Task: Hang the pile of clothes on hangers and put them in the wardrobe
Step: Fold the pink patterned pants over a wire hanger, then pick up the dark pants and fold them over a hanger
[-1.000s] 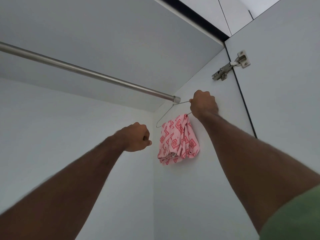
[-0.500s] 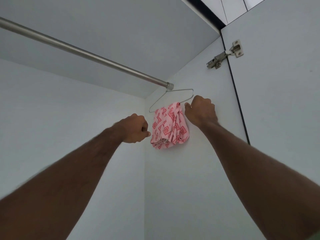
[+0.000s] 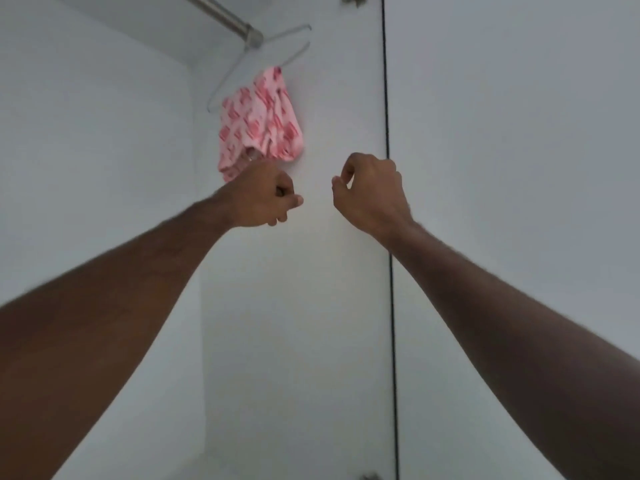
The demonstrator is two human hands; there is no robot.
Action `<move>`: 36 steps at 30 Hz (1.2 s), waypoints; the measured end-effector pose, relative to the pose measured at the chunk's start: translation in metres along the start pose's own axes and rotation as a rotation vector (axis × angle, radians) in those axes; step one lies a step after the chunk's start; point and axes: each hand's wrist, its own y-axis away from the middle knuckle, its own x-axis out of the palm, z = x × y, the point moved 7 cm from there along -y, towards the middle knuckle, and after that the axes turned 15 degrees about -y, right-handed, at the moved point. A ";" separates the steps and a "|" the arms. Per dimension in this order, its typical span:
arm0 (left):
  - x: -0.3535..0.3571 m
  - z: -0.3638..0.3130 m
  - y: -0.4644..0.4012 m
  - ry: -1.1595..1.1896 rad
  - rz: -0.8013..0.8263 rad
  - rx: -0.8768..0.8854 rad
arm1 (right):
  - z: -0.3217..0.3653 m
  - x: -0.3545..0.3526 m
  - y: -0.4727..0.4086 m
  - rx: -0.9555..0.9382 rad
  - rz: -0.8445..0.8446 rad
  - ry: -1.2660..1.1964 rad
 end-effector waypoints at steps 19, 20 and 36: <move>0.215 -0.437 0.257 0.615 0.426 0.210 | -0.193 -0.344 0.459 0.743 0.168 0.380; 0.221 -0.470 0.272 0.619 0.457 0.244 | -0.196 -0.371 0.483 0.790 0.171 0.419; 0.145 -0.957 0.492 0.789 0.846 0.914 | -0.094 -0.800 0.816 1.509 -0.090 0.933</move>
